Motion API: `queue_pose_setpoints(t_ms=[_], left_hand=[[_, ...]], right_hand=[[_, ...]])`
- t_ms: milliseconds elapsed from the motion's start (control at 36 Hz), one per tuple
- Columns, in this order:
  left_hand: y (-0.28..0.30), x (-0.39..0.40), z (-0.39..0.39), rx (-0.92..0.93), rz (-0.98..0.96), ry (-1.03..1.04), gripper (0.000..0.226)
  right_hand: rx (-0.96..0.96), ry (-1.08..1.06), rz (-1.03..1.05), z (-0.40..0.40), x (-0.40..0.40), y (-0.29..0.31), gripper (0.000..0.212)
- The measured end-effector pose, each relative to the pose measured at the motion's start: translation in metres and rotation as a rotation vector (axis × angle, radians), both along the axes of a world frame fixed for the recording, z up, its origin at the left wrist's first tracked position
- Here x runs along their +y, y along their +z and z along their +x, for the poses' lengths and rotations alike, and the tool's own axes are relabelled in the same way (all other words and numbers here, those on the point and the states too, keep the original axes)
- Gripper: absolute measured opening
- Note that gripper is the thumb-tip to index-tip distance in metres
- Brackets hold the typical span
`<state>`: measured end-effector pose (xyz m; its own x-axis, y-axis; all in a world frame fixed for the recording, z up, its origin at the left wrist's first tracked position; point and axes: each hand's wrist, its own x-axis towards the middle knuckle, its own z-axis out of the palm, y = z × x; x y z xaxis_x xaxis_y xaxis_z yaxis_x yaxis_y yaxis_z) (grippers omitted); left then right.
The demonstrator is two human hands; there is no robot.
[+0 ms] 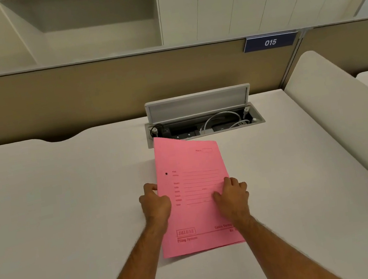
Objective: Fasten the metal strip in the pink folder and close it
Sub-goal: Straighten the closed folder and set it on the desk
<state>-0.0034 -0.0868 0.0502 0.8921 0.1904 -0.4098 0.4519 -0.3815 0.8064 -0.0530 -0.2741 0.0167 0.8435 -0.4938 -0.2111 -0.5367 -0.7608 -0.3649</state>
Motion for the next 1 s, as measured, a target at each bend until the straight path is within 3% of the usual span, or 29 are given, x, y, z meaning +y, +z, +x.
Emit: queue_pose_setpoints(t_ms=[278, 417, 583, 722, 1000], left_hand=[[0.001, 0.059, 0.005, -0.073, -0.067, 0.021, 0.034], [0.002, 0.103, 0.021, -0.060, -0.077, 0.095, 0.036], [0.006, 0.145, 0.043, -0.069, -0.114, 0.225, 0.037], [0.012, 0.174, 0.070, -0.104, -0.088, 0.288, 0.033], [0.024, 0.202, 0.125, -0.183, 0.041, 0.213, 0.029]], right_hand=[[-0.047, 0.004, 0.051, 0.021, 0.046, 0.000, 0.045], [-0.182, 0.015, 0.314, 0.038, 0.079, 0.004, 0.048], [-0.314, 0.049, 0.438, 0.067, 0.113, 0.017, 0.059], [-0.362, 0.054, 0.508, 0.101, 0.141, 0.032, 0.057], [-0.362, 0.093, 0.548, 0.163, 0.168, 0.044, 0.059]])
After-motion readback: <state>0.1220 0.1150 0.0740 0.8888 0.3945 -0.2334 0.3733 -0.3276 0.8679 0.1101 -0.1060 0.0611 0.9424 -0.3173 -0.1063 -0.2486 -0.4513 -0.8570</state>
